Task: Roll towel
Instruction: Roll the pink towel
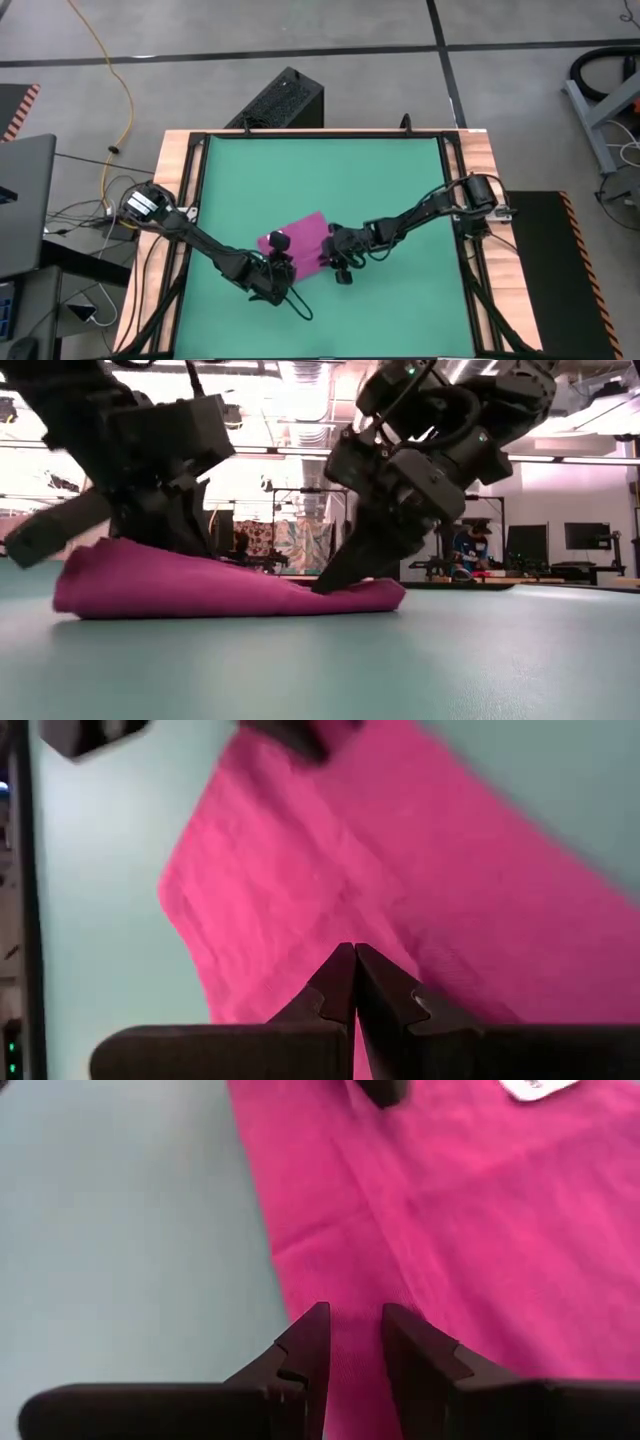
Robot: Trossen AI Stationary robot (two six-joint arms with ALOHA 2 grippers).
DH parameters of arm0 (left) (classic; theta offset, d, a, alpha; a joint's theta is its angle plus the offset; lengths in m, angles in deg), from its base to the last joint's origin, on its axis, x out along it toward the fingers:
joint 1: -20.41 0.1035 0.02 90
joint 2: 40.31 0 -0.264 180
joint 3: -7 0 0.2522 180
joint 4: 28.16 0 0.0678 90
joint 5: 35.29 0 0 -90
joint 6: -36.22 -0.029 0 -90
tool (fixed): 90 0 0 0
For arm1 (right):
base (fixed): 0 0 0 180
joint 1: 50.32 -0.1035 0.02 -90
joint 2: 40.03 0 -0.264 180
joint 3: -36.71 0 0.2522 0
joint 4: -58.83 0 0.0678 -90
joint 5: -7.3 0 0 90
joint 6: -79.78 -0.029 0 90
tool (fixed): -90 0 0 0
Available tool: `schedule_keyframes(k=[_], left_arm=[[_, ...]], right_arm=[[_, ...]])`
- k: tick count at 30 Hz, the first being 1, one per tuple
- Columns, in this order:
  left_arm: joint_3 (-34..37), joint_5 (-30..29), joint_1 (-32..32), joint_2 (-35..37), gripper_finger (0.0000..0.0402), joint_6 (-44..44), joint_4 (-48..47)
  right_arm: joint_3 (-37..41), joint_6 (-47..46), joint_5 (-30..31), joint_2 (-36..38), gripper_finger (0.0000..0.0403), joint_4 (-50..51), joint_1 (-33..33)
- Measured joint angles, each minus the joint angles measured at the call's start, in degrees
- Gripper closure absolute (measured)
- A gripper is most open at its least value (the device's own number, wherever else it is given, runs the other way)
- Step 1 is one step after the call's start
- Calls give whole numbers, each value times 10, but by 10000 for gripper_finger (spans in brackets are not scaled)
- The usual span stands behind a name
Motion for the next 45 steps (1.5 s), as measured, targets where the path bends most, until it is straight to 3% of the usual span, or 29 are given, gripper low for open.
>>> schedule_keyframes(k=[7,11,15,22,39,45], left_arm=[[-16,-63,-50,102,402,66,-48],[3,-97,-95,129,401,95,64],[48,-107,-119,89,401,88,158],[80,-192,-120,21,401,192,156],[116,-164,-126,-51,401,352,168],[137,-161,-125,-55,401,387,166]], right_arm=[[-3,-20,0,-8,287,4,13],[-4,-22,0,-19,287,-6,20],[-5,-35,0,-27,287,-7,23],[-5,-46,0,-28,287,-19,18],[-3,-56,3,-29,287,-41,18],[-15,-57,3,2,287,-36,11]])
